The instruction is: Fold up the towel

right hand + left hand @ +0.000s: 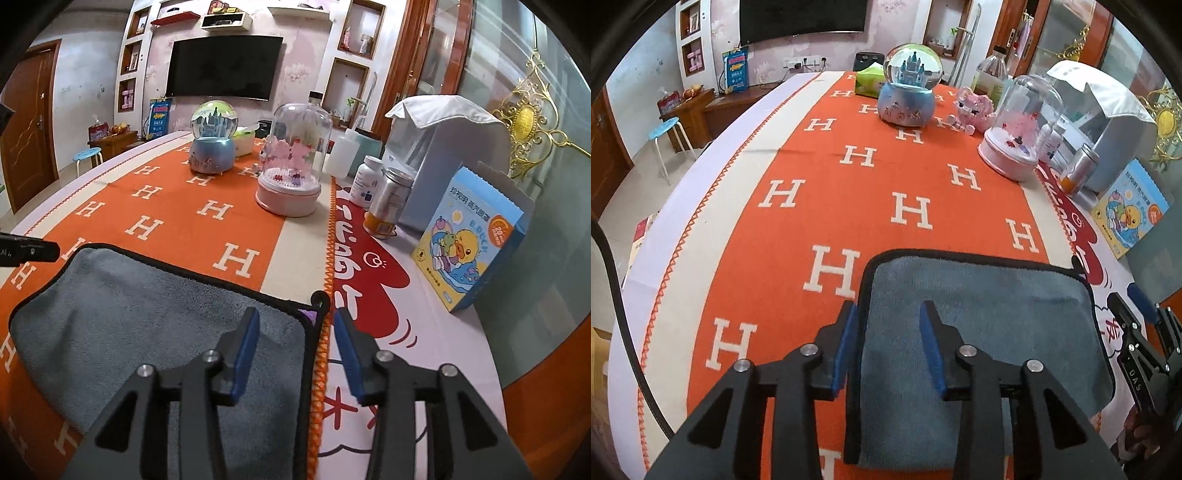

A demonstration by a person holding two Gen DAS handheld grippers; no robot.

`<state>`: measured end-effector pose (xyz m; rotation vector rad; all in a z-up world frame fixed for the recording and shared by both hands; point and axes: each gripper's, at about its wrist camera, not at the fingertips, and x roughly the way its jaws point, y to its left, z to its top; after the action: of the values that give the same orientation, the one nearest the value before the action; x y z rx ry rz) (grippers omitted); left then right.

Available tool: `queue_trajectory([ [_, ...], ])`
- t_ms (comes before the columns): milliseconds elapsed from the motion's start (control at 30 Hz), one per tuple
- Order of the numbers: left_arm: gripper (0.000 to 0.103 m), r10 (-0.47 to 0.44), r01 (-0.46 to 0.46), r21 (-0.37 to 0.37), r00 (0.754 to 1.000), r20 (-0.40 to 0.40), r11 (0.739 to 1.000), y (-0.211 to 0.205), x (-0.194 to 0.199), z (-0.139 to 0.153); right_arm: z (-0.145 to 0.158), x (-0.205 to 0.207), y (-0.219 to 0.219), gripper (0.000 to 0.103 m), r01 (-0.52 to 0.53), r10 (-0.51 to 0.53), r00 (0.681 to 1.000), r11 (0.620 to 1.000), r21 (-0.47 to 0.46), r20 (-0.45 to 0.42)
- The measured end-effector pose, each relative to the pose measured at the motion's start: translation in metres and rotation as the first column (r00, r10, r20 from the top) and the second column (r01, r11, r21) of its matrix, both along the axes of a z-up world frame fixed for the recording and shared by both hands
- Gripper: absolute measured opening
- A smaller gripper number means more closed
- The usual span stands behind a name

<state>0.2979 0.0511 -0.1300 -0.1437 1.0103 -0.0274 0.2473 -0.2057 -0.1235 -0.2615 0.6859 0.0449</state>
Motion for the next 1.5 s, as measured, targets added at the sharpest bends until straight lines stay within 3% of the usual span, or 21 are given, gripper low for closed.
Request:
queue_trajectory([
  [67, 0.043, -0.003, 0.003, 0.0, 1.0, -0.007, 1.0, 0.0, -0.006, 0.003, 0.004, -0.003, 0.0, 0.049, 0.005, -0.005, 1.0, 1.0, 0.006, -0.004],
  [267, 0.049, 0.006, -0.006, -0.001, 1.0, 0.0, 1.0, 0.003, -0.033, 0.023, 0.022, -0.026, -0.003, 0.064, 0.017, -0.016, 1.0, 0.998, 0.06, -0.024],
  [533, 0.062, 0.008, -0.008, 0.006, 1.0, 0.017, 1.0, 0.01, -0.077, 0.047, 0.04, -0.067, -0.005, 0.07, 0.057, -0.053, 0.998, 0.994, 0.098, -0.046],
  [900, 0.062, 0.022, -0.022, 0.006, 1.0, 0.011, 1.0, 0.02, -0.136, 0.054, 0.037, -0.123, 0.001, 0.071, 0.067, -0.053, 0.992, 0.99, 0.125, -0.11],
  [1167, 0.062, 0.008, -0.008, 0.005, 1.0, 0.011, 1.0, 0.016, -0.182, 0.066, 0.038, -0.168, 0.002, 0.072, 0.074, -0.032, 0.98, 0.975, 0.211, -0.196],
  [1500, 0.064, -0.005, 0.005, 0.05, 1.0, -0.003, 0.999, 0.004, -0.236, 0.093, 0.066, -0.215, -0.003, 0.083, 0.121, -0.049, 0.962, 0.959, 0.257, -0.269],
])
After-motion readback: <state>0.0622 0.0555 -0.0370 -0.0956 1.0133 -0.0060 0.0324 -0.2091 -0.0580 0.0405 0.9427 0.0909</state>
